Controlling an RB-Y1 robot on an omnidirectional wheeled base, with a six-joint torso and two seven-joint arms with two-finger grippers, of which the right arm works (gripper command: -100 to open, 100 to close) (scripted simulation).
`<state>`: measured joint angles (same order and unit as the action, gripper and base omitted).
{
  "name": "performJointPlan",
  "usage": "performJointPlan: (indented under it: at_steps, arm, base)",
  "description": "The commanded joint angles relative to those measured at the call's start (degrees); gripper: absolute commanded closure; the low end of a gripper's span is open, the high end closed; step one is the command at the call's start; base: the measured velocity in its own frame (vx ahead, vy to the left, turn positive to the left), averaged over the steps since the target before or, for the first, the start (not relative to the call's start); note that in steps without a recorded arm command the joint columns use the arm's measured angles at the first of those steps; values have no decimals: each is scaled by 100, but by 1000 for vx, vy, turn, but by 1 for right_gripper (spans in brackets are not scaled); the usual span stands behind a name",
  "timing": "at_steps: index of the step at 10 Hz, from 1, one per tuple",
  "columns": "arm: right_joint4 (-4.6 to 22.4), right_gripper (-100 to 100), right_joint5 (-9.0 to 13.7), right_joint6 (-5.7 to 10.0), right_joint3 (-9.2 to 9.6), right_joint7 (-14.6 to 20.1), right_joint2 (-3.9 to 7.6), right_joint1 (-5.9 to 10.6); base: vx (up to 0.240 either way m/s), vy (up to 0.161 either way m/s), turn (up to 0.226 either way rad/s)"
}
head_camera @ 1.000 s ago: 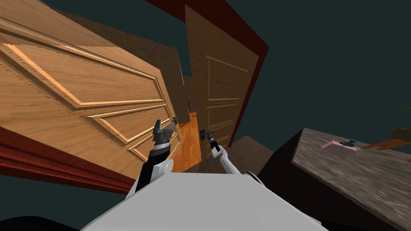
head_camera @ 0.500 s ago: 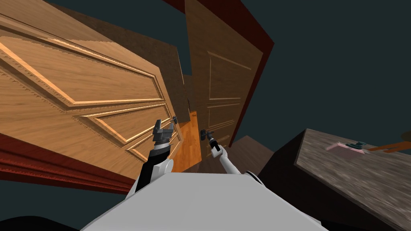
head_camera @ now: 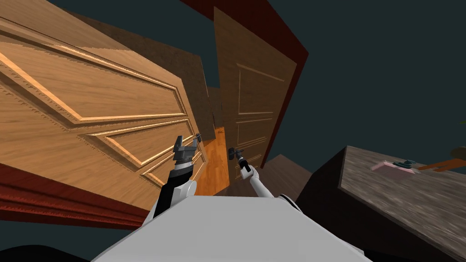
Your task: Push the door open
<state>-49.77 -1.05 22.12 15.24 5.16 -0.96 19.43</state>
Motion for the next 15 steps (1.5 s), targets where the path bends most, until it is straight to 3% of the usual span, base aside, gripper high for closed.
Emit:
performJointPlan:
  at_steps: [1,2,8,15]
  arm:
    - [-120,100,14,-33,-93,-30,85,22]
    - [-120,100,14,-33,-93,-30,85,22]
    - [-58,100,95,-39,-544,-169,286,55]
    - [14,100,190,-45,-1074,-333,353,94]
  base:
    - [136,131,-47]
    - [119,88,-10]
    - [141,152,-67]
    - [134,146,-88]
